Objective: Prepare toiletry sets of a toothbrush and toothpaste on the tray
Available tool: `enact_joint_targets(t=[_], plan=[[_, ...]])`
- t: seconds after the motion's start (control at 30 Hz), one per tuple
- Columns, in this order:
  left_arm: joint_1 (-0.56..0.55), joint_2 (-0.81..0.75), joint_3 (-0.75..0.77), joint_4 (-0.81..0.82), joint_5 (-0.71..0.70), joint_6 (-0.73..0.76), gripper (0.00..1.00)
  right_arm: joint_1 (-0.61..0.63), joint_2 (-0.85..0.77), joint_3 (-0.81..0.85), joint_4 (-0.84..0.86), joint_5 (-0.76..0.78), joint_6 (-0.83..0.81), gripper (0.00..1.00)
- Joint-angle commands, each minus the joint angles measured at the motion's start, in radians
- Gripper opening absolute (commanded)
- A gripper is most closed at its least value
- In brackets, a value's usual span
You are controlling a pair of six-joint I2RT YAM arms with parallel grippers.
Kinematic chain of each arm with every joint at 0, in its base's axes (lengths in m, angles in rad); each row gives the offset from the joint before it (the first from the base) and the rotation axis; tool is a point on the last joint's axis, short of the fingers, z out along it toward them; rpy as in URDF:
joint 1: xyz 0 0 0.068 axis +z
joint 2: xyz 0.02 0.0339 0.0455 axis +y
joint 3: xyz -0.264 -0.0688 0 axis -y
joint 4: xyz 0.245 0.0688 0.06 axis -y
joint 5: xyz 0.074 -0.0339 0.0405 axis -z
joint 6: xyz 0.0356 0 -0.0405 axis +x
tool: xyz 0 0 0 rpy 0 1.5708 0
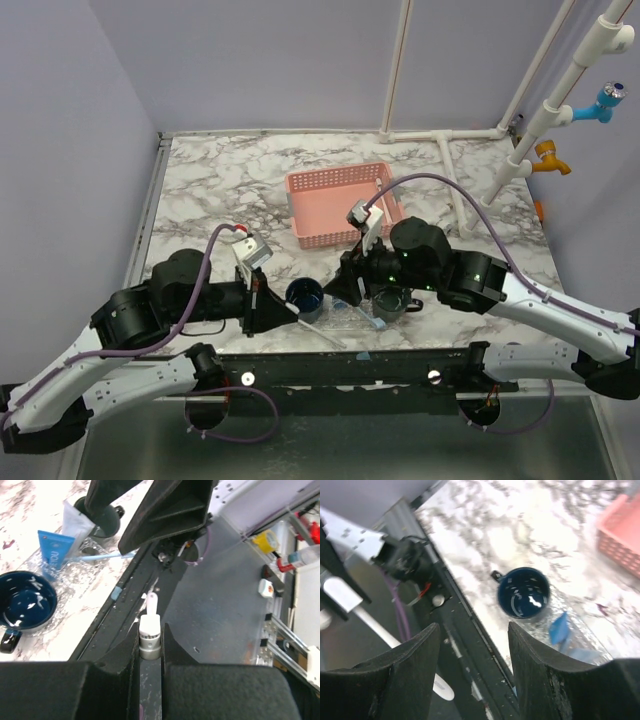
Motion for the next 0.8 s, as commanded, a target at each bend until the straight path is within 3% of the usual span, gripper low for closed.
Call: enact_joint_targets(t=[0.0, 0.37, 0.77], plan=[[-0.090, 0.049, 0.014, -0.028, -0.281, 0.003, 0.00, 0.008, -0.023, 0.005, -0.041, 0.271, 0.040, 0.59], [-0.219, 0.097, -0.039, 0.023, -0.614, -0.034, 0.00, 0.007, -0.078, -0.114, 0.039, 0.457, 0.126, 0.59], [-0.298, 0.178, -0.054, 0.081, -0.723, -0.023, 0.00, 0.006, -0.144, -0.227, 0.084, 0.645, 0.285, 0.59]])
